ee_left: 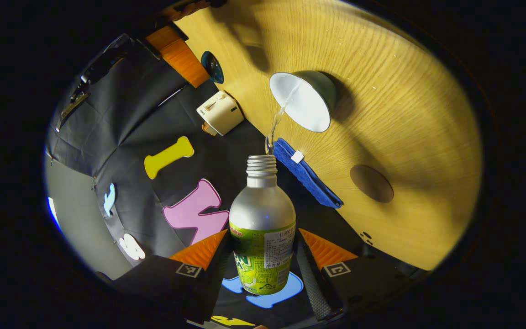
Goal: Open the teacup lid with one hand, grasp the water bottle and pour water into the teacup with the other hand; after pouring, place the water bottle on the coaster and then close the teacup lid.
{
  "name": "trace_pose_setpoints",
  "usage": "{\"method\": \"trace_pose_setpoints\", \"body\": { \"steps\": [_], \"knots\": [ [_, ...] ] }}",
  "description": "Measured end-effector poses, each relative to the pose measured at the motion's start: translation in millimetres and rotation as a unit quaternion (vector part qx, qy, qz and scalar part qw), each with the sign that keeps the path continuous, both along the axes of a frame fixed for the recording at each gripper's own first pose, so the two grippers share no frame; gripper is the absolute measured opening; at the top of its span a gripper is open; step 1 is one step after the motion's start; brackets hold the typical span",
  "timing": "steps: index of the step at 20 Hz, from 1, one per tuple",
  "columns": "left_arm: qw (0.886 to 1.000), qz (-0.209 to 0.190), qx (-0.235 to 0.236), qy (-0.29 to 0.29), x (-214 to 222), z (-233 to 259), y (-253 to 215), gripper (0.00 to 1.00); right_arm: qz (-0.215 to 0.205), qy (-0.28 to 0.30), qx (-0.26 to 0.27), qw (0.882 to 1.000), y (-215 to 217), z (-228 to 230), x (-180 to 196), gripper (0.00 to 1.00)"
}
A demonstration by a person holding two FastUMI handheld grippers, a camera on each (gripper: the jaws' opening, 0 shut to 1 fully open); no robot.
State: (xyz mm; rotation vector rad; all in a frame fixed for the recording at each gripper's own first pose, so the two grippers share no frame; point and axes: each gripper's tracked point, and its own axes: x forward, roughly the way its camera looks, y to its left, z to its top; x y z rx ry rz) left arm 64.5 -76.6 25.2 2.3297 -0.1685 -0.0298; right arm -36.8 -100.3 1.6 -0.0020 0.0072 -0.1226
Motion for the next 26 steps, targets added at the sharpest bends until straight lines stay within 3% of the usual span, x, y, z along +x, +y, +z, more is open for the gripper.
{"method": "trace_pose_setpoints", "body": {
  "steps": [5,12,14,17,19,21,23,26],
  "knots": [
    [0.999,-0.005,0.045,-0.006,2.3,6.7,-3.1,0.82,0.000,0.000,0.000,1.000,0.6,0.3,-0.6,0.32],
    [0.999,-0.012,0.038,0.004,3.6,4.6,-4.1,0.82,0.000,0.000,0.000,1.000,0.0,-0.1,0.5,0.32],
    [1.000,-0.007,-0.004,0.027,6.5,-2.1,0.4,0.82,0.000,0.000,0.000,1.000,0.3,0.3,0.6,0.32],
    [0.987,-0.001,-0.143,0.066,8.9,-26.5,9.3,0.82,0.000,0.000,0.000,1.000,0.1,0.4,-0.3,0.32],
    [0.966,-0.005,-0.243,0.092,7.5,-40.6,3.9,0.82,0.000,0.000,0.000,1.000,-0.2,0.4,0.1,0.32],
    [0.933,-0.003,-0.340,0.116,5.9,-52.1,-1.7,0.81,0.000,0.000,0.000,1.000,0.1,0.4,0.1,0.32],
    [0.879,0.011,-0.456,0.140,7.5,-62.3,-5.1,0.82,0.000,0.000,0.000,1.000,-0.2,0.7,-0.4,0.32],
    [0.774,0.001,-0.611,0.167,4.5,-67.7,-16.3,0.80,0.000,0.000,0.000,1.000,0.0,0.7,-0.1,0.32]
  ]
}}
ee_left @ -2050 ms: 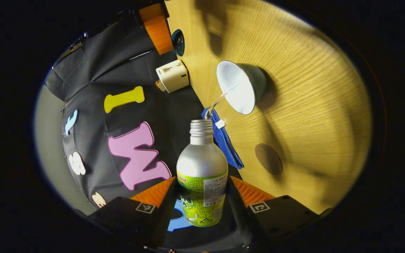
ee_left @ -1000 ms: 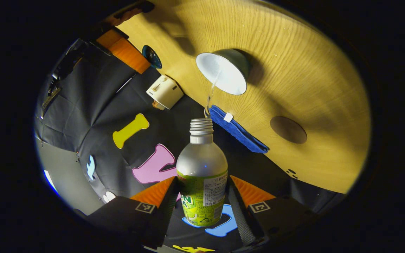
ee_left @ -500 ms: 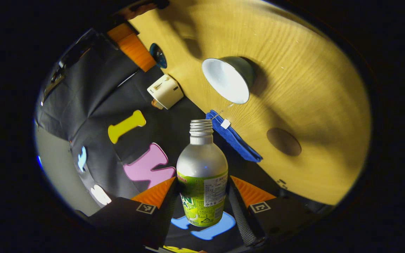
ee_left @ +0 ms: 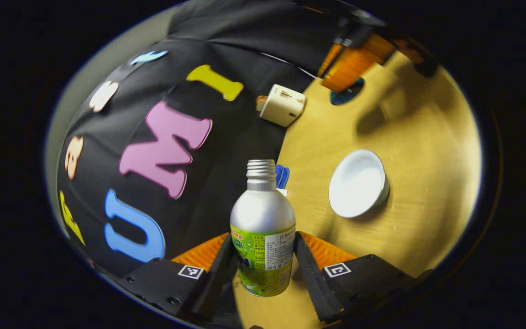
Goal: Open the teacup lid with one hand, grasp the water bottle and pour water into the teacup with the other hand; after pouring, place the water bottle on the coaster and then close the teacup lid.
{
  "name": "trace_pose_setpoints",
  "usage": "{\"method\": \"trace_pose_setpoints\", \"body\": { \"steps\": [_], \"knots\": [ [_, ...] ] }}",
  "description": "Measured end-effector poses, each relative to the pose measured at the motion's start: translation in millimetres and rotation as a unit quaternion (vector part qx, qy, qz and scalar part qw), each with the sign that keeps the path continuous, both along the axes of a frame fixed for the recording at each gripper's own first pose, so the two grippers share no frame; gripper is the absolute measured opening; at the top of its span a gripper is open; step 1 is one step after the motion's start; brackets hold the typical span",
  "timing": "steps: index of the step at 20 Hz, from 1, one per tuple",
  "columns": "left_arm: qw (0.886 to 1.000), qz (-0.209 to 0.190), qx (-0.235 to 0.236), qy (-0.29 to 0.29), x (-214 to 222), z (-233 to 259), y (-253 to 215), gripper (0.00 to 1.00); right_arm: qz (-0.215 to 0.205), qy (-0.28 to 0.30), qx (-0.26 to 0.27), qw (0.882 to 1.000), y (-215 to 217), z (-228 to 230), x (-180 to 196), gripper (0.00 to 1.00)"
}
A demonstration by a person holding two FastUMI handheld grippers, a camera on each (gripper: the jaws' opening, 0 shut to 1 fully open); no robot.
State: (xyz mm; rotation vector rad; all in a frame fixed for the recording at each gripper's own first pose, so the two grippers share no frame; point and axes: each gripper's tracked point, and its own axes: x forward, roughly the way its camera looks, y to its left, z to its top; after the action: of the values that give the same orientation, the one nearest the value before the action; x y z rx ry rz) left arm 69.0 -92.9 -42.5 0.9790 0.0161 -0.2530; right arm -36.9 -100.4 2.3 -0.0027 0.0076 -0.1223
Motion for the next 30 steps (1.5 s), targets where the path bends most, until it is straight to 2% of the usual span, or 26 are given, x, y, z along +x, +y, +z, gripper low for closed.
{"method": "trace_pose_setpoints", "body": {
  "steps": [2,4,6,8,10,12,14,15,16,23,30],
  "knots": [
    [0.995,-0.011,-0.102,0.017,-5.4,4.4,-5.1,0.80,0.000,0.000,0.000,1.000,0.1,-0.2,0.1,0.32],
    [0.981,-0.022,-0.191,0.034,-12.2,11.3,-8.9,0.80,0.000,0.000,0.000,1.000,0.2,0.3,0.1,0.32],
    [0.959,-0.025,-0.278,0.038,-13.0,17.1,-9.9,0.80,0.000,0.000,0.000,1.000,-0.2,0.2,0.2,0.32],
    [0.931,-0.020,-0.363,0.029,-13.0,26.8,-5.0,0.80,0.000,0.000,0.000,1.000,0.4,0.1,-0.2,0.32],
    [0.911,0.001,-0.412,0.004,-17.8,30.5,7.9,0.80,0.000,0.000,0.000,1.000,0.3,0.3,0.0,0.32],
    [0.903,0.023,-0.428,-0.006,-25.4,26.9,18.7,0.81,0.000,0.000,0.000,1.000,-0.1,0.2,0.3,0.32],
    [0.897,0.028,-0.441,-0.015,-34.5,31.1,21.8,0.81,-0.003,-0.001,0.000,1.000,-1.2,0.1,0.4,0.32],
    [0.894,0.028,-0.446,-0.019,-37.2,36.9,24.6,0.81,-0.003,-0.001,0.000,1.000,-1.7,0.1,0.7,0.37],
    [0.894,0.025,-0.447,-0.021,-39.8,43.2,26.1,0.80,-0.003,-0.001,0.000,1.000,-1.8,0.1,1.0,0.32],
    [0.896,0.031,-0.441,-0.037,-51.9,39.6,22.2,0.81,-0.003,-0.001,0.000,1.000,-0.8,0.3,0.3,0.32],
    [0.894,0.052,-0.445,-0.020,-26.9,22.5,21.7,0.80,-0.003,-0.001,0.000,1.000,-0.9,0.5,0.3,0.32]
  ]
}}
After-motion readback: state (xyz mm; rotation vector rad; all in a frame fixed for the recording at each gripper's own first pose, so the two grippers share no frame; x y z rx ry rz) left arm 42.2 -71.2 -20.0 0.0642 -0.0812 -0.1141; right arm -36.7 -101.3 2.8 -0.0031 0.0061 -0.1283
